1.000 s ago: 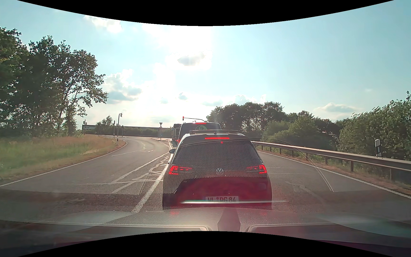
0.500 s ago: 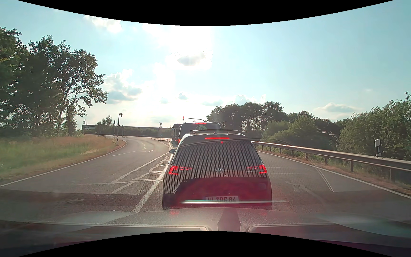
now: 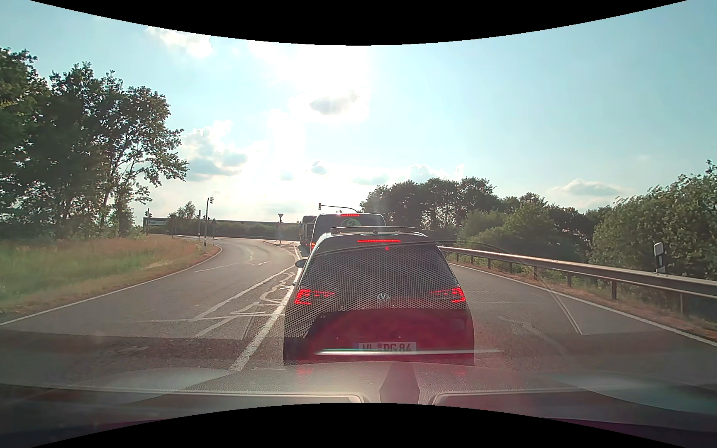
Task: Follow the waypoints while adhering to traffic rules and regulations
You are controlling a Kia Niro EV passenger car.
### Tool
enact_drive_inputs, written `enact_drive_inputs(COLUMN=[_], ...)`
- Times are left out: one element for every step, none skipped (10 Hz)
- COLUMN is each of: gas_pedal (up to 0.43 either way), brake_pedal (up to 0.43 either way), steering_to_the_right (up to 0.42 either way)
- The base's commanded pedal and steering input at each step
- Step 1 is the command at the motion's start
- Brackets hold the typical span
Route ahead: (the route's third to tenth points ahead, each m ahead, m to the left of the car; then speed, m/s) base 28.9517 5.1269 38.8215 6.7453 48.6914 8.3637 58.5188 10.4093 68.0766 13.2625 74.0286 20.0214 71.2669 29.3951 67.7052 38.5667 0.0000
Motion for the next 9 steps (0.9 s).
enact_drive_inputs(gas_pedal=[0.0, 0.0, 0.0, 0.0, 0.0, 0.0, 0.0, 0.0, 0.0], brake_pedal=[0.256, 0.256, 0.25, 0.256, 0.256, 0.256, 0.256, 0.256, 0.256], steering_to_the_right=[-0.042, -0.042, -0.042, -0.042, -0.042, -0.043, -0.042, -0.042, -0.042])
